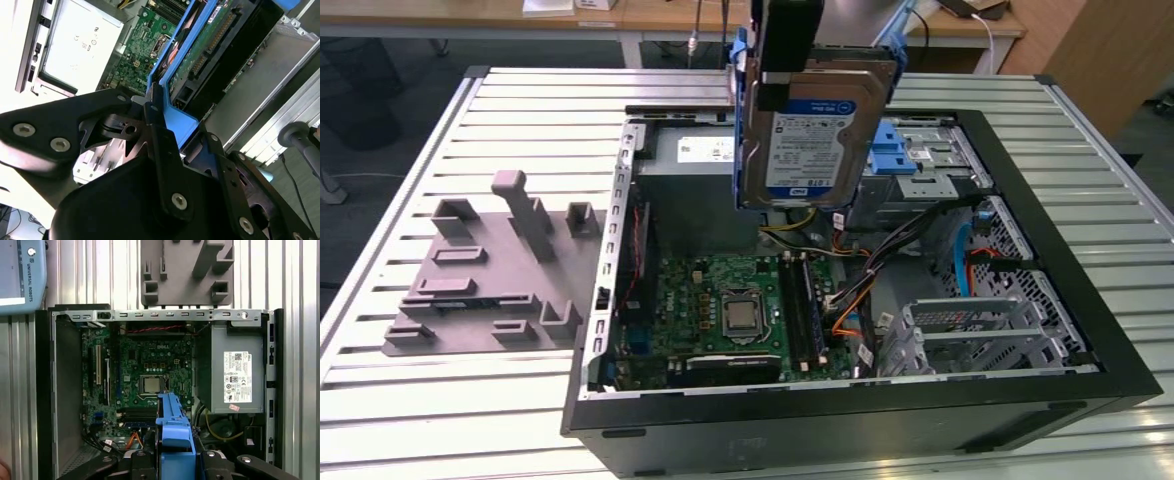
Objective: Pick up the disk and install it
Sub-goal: 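Insert the disk into the insertion slot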
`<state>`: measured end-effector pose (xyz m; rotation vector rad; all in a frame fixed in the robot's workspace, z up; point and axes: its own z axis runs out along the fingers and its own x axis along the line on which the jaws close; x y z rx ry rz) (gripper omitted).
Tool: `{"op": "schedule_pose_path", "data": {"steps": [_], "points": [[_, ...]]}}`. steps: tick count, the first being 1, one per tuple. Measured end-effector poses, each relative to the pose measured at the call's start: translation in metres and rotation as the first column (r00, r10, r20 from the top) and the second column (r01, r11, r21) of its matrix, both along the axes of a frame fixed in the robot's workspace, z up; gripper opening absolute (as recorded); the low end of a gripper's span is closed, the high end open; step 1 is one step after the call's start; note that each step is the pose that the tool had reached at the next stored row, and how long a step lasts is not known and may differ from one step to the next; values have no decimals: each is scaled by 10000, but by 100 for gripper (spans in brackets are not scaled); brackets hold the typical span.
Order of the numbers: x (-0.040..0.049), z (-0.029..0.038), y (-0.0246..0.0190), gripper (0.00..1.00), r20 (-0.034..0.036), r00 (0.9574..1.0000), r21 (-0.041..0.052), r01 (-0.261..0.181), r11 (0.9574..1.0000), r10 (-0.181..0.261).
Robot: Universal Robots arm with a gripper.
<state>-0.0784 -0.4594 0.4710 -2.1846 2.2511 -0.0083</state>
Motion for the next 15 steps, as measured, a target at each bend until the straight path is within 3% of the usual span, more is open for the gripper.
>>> {"op": "schedule_pose_path", "data": {"steps": [15], "points": [[56, -1, -132, 36, 0, 10000, 0, 1, 10000, -1]]}}
